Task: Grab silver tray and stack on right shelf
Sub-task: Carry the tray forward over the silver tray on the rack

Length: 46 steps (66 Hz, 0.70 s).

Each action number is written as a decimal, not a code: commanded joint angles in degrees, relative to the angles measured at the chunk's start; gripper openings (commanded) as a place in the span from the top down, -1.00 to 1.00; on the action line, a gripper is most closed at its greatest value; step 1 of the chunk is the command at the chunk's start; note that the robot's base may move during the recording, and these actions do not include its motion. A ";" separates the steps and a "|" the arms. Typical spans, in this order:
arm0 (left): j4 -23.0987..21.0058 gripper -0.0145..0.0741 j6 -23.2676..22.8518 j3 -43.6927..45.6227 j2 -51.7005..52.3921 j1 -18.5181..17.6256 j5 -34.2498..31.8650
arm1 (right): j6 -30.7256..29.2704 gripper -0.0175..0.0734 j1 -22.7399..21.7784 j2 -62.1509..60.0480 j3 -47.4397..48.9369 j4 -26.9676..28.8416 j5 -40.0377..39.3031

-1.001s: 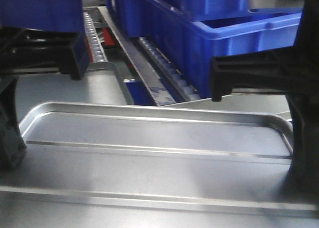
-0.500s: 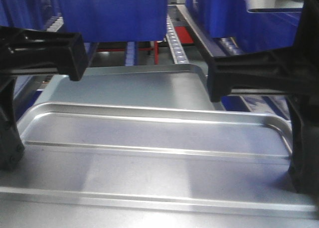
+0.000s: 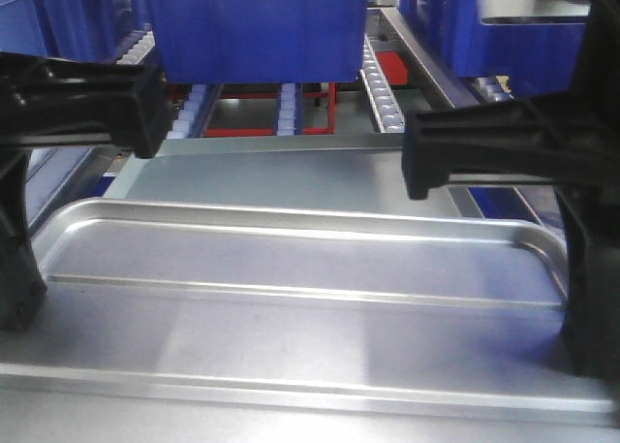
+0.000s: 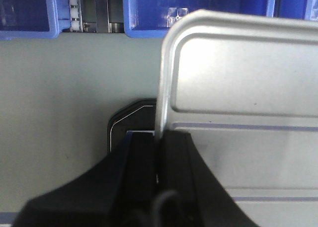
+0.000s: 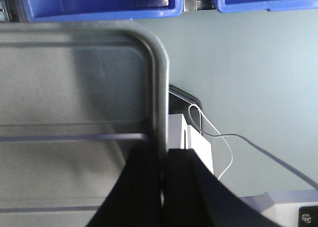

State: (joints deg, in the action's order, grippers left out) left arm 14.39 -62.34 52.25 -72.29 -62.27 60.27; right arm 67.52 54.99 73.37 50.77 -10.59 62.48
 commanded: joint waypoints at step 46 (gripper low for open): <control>1.36 0.90 -0.19 1.49 1.41 -0.42 -0.31 | -0.10 0.50 -0.14 -1.36 1.77 -1.69 1.22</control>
State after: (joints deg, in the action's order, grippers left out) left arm 14.39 -62.34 52.25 -72.29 -62.27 60.17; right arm 67.52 54.99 73.37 50.77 -10.59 62.48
